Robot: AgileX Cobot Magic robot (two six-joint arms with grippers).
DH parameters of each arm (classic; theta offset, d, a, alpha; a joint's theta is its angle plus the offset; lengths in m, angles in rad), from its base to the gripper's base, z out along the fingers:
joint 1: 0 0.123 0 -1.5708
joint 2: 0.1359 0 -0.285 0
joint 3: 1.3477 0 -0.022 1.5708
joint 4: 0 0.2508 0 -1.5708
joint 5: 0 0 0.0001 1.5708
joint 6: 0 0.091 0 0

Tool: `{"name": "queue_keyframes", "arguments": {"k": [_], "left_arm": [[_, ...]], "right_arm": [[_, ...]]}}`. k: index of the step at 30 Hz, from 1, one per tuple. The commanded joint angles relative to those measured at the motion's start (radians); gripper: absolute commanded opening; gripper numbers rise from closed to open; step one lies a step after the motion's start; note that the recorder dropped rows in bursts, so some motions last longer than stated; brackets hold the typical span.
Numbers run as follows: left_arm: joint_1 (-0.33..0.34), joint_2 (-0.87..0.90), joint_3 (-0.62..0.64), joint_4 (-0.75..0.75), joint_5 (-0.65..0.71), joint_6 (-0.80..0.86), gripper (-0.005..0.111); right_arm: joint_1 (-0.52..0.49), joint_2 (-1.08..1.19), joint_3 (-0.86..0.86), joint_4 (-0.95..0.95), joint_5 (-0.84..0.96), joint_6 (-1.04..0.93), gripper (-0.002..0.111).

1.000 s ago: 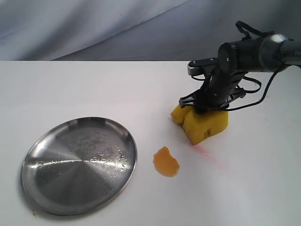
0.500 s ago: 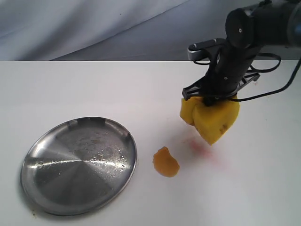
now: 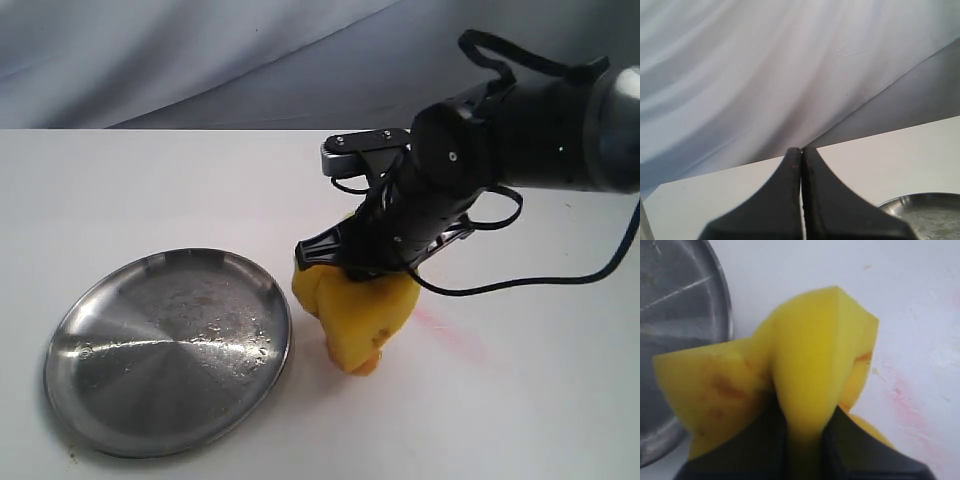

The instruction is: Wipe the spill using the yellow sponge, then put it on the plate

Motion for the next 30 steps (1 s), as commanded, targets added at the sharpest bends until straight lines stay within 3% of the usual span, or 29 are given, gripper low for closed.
{"name": "queue_keyframes", "arguments": {"k": [1,12,18,30], "left_arm": [[0.004,-0.003,-0.003,-0.007,-0.005,-0.009,0.0],[0.004,-0.003,-0.003,-0.007,-0.005,-0.009,0.0],[0.004,-0.003,-0.003,-0.007,-0.005,-0.009,0.0],[0.004,-0.003,-0.003,-0.007,-0.005,-0.009,0.0]], "right_arm": [[0.019,0.013,0.027,-0.014,-0.091,0.075,0.0],[0.028,0.162,0.038,-0.01,-0.138,0.157,0.0],[0.068,0.174,0.128,-0.103,-0.115,0.159,0.0],[0.078,0.117,0.21,-0.599,0.121,0.45,0.0]]}}
